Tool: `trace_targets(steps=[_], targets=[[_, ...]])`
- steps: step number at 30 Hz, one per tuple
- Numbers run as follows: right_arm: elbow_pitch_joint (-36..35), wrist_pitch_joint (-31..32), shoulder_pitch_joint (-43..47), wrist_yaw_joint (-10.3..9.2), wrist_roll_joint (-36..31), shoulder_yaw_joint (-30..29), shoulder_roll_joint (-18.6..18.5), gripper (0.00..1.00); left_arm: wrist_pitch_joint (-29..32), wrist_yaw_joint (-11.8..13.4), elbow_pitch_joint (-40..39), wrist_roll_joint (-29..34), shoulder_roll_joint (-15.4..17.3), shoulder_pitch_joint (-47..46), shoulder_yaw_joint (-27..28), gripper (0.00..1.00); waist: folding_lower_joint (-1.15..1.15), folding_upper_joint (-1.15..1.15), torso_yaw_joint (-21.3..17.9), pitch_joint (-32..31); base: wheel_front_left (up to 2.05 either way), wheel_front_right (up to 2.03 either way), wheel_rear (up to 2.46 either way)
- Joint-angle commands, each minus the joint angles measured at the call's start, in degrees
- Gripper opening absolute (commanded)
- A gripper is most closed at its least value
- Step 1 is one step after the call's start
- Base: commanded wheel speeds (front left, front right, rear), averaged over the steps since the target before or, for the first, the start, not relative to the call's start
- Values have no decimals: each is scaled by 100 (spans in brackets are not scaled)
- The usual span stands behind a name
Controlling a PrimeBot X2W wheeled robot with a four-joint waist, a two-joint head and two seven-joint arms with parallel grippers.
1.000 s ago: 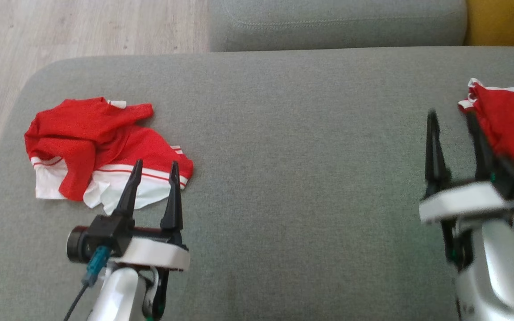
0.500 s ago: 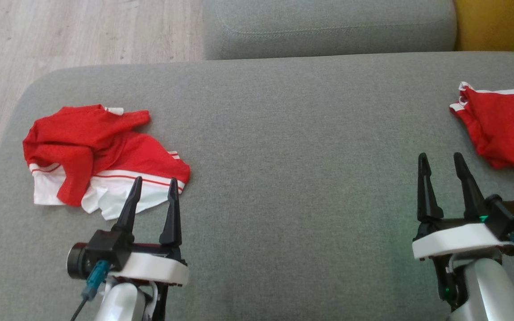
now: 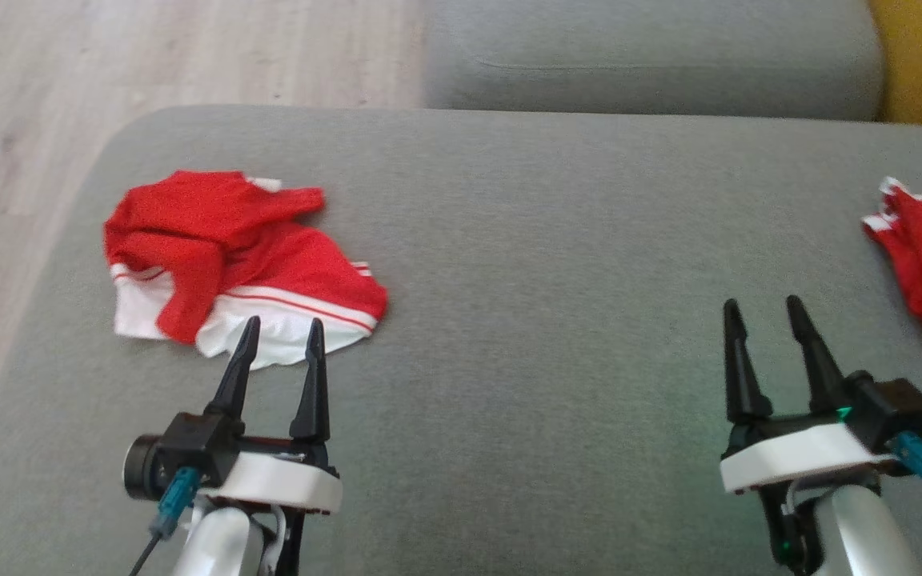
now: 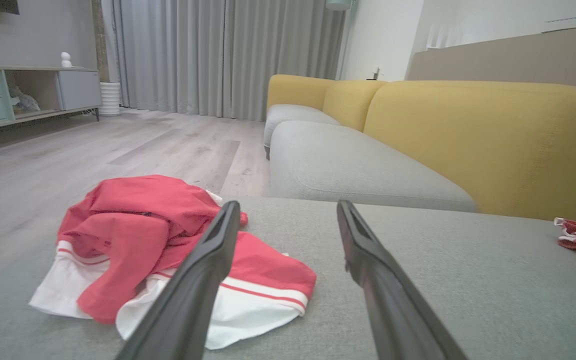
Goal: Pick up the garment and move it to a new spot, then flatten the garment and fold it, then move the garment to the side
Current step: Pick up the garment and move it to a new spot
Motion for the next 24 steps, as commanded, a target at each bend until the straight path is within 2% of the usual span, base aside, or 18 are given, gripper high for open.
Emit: trace_targets(steps=[1,13,18,24], targets=[[-218,-62,-104,-4,24,204,4,100,-31,31,-160,19,38,-152,152,100,0,0,254,-66,0,0,0],[-182,-62,110,-4,287,675,4,100,-31,19,-70,122,47,4,262,100,0,0,1494,-288,0,0,0],[-145,-62,134,-4,366,788,4,100,-31,-3,-40,146,56,44,299,100,0,0,1725,-316,0,0,0],[-132,-62,118,-4,394,848,4,100,-31,-35,20,181,101,26,327,100,0,0,1703,-252,0,0,0]])
